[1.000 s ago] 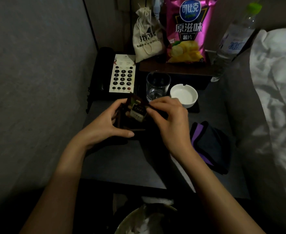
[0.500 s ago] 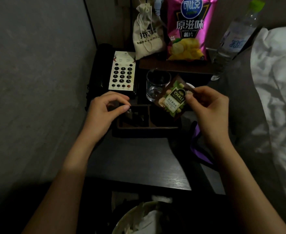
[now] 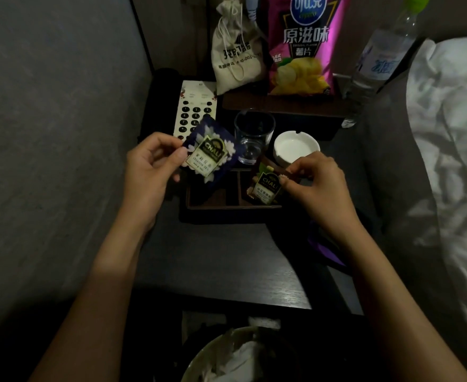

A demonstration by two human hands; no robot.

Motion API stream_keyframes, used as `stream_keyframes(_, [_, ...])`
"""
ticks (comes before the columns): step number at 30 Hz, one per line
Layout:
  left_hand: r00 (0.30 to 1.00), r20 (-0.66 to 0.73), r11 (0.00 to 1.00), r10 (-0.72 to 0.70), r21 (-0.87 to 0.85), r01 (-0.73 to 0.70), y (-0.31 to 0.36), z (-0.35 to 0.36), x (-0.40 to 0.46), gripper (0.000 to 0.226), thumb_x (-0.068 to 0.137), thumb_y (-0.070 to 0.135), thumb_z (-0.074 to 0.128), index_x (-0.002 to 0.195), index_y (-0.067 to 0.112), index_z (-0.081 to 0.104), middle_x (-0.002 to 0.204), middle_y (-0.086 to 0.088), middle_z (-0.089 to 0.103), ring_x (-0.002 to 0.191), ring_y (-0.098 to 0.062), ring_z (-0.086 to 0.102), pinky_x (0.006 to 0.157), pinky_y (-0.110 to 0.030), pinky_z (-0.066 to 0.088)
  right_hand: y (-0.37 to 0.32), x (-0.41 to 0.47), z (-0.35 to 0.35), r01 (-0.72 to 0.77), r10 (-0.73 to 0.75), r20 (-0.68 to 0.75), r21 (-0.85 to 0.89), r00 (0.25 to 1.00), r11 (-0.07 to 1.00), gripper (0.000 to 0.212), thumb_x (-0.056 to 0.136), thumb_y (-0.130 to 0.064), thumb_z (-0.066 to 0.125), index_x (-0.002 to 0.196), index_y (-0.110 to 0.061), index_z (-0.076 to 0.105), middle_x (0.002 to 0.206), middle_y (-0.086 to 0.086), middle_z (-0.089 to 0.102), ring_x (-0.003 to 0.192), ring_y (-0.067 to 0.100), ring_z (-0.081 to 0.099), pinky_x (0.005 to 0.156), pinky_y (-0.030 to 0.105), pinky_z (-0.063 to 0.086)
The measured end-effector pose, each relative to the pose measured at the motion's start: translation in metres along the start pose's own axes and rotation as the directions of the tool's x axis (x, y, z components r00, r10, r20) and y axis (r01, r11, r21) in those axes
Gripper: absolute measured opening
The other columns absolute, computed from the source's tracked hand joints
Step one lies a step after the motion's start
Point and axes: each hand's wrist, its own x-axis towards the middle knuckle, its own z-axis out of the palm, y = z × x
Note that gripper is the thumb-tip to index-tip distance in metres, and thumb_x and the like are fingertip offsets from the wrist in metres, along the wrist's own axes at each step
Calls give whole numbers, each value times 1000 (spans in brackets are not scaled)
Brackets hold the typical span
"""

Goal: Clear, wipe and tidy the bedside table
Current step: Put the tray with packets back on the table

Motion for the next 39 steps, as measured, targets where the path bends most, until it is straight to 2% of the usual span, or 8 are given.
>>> stream_keyframes(7, [995, 39, 991, -96, -87, 99, 0, 0, -1, 35, 87, -8, 62, 110, 18, 54, 85, 6, 70, 78, -7, 70, 65, -21, 56, 2, 1, 3, -66, 60, 42, 171, 997, 983, 15, 82, -8, 72, 89, -16, 61, 85, -4, 59, 78, 9, 56, 67, 22, 45])
stream_keyframes(11, [991, 73, 991, -112, -62, 117, 3, 3, -3, 50, 85, -9, 64, 124, 20, 52, 107, -4, 71, 85, -21, 74, 69, -24, 58, 1, 1, 4, -44, 34, 52, 210, 998, 977, 30, 80, -8, 74, 101, -21, 58, 95, -1, 62, 81, 8, 59, 66, 21, 51])
stream_keyframes(18, [996, 53, 993, -72, 95, 66, 6, 2, -3, 20, 88, 1, 64, 98, 18, 69, 87, 10, 73, 83, -6, 68, 69, -19, 54, 3, -1, 7, -21, -4, 94, 266, 996, 964, 36, 84, -20, 74, 114, -27, 57, 109, -7, 60, 94, -4, 58, 72, 9, 48])
stream_keyframes(24, [994, 108, 976, -35, 219, 11, 12, -2, -7, 31, 80, -1, 72, 94, 26, 71, 89, 22, 74, 91, 2, 68, 80, -14, 51, 4, 0, 7, -36, 8, 100, 275, 995, 961, 38, 86, -21, 72, 120, -26, 57, 110, -8, 60, 97, -1, 59, 76, 13, 52])
stream_keyframes(28, [986, 157, 920, -62, 392, -4, 11, -6, -6, 21, 78, 2, 76, 97, 11, 73, 106, -3, 67, 109, -23, 59, 102, -35, 42, 6, 0, 7, -39, 7, 109, 293, 994, 955, 39, 86, -19, 72, 121, -25, 57, 112, -5, 61, 98, 1, 59, 75, 10, 51])
stream_keyframes(31, [984, 154, 871, -90, 491, 3, 10, -7, -6, 21, 75, 6, 79, 92, 17, 71, 103, -4, 63, 108, -22, 50, 92, -15, 33, 6, 1, 7, -36, 5, 105, 293, 994, 955, 39, 86, -19, 72, 121, -25, 57, 110, -6, 61, 94, -7, 57, 71, 5, 47])
stream_keyframes(36, [978, 190, 803, -90, 595, -42, 2, -4, -7, 9, 75, 18, 80, 79, 12, 74, 100, 6, 56, 104, -11, 42, 98, -29, 34, 6, 1, 7, -32, -5, 125, 291, 992, 956, 39, 87, -23, 72, 123, -26, 56, 109, -9, 60, 92, -13, 55, 71, 4, 45])
stream_keyframes(39, [982, 167, 811, -84, 585, -30, 1, -5, -6, 18, 78, 26, 76, 76, 9, 74, 102, 9, 58, 107, -7, 41, 89, -11, 29, 7, 0, 5, -44, -8, 171, 296, 985, 954, 43, 86, -30, 72, 126, -27, 54, 112, -10, 59, 96, -13, 55, 73, 3, 45])
